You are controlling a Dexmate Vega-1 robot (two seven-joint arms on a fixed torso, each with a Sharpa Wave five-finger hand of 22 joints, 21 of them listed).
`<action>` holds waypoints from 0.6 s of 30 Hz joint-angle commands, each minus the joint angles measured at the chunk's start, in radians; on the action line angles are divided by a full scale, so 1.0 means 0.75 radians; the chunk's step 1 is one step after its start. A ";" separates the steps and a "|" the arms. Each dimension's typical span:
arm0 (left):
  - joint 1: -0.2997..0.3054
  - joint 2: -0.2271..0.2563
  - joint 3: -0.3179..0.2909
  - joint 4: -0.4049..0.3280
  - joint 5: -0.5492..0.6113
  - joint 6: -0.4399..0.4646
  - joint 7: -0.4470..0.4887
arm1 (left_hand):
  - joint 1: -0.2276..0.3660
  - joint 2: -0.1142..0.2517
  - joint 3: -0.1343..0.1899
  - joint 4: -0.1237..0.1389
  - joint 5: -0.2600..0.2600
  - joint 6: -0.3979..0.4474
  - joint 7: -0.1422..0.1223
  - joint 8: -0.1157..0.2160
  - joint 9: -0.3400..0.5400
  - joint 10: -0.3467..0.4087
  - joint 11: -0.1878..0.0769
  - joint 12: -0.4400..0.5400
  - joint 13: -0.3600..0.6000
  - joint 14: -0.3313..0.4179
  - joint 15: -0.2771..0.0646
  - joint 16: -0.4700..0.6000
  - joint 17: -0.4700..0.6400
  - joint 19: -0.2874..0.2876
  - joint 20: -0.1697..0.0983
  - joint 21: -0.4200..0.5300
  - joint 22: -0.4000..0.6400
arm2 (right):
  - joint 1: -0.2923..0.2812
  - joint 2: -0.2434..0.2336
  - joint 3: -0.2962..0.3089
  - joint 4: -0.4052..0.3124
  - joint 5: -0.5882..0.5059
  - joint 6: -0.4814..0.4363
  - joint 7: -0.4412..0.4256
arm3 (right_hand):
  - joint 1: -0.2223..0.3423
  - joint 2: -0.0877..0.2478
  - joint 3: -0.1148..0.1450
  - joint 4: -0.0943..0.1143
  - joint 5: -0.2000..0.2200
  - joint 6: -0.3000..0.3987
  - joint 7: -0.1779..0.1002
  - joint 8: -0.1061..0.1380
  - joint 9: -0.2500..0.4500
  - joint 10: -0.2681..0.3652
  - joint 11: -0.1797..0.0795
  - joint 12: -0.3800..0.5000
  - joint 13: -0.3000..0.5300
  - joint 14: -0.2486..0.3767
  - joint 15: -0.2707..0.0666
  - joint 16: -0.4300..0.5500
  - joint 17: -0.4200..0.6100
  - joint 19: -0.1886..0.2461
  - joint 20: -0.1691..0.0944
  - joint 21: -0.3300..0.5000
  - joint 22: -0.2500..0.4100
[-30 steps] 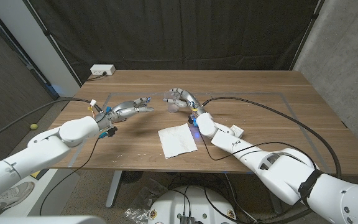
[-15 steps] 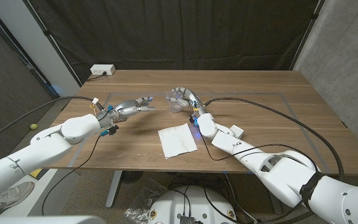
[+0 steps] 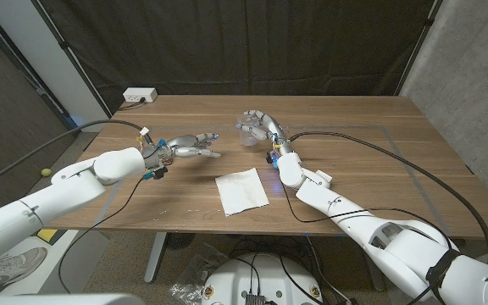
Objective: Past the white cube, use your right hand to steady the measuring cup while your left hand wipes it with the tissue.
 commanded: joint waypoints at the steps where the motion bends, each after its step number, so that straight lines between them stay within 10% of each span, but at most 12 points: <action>1: -0.120 0.042 0.107 -0.100 0.234 0.053 -0.047 | 0.030 -0.001 0.000 -0.013 0.012 0.006 -0.028 0.013 0.003 0.014 -0.021 0.016 0.007 0.011 -0.007 0.012 0.006 0.003 0.017 0.008 0.004 | -0.051 -0.078 0.007 -0.155 -0.010 -0.054 -0.069 | 0.024 0.002 -0.009 -0.006 -0.001 -0.003 0.003 0.003 0.003 0.011 -0.004 -0.004 0.008 0.024 -0.216 0.023 0.021 0.008 -0.083 0.017 0.011; 18: -0.232 0.052 0.204 -0.170 0.456 0.010 -0.181 | 0.107 0.004 0.004 -0.041 0.037 0.009 -0.091 0.012 0.004 0.033 -0.044 0.017 0.007 0.023 -0.010 0.016 0.016 0.026 0.026 0.019 0.005 | -0.095 -0.105 0.020 -0.216 0.007 -0.071 -0.132 | 0.033 0.011 -0.027 0.003 -0.004 -0.005 0.008 0.002 0.004 0.013 0.002 -0.014 0.017 0.007 -0.216 0.048 0.059 0.001 -0.089 0.045 0.041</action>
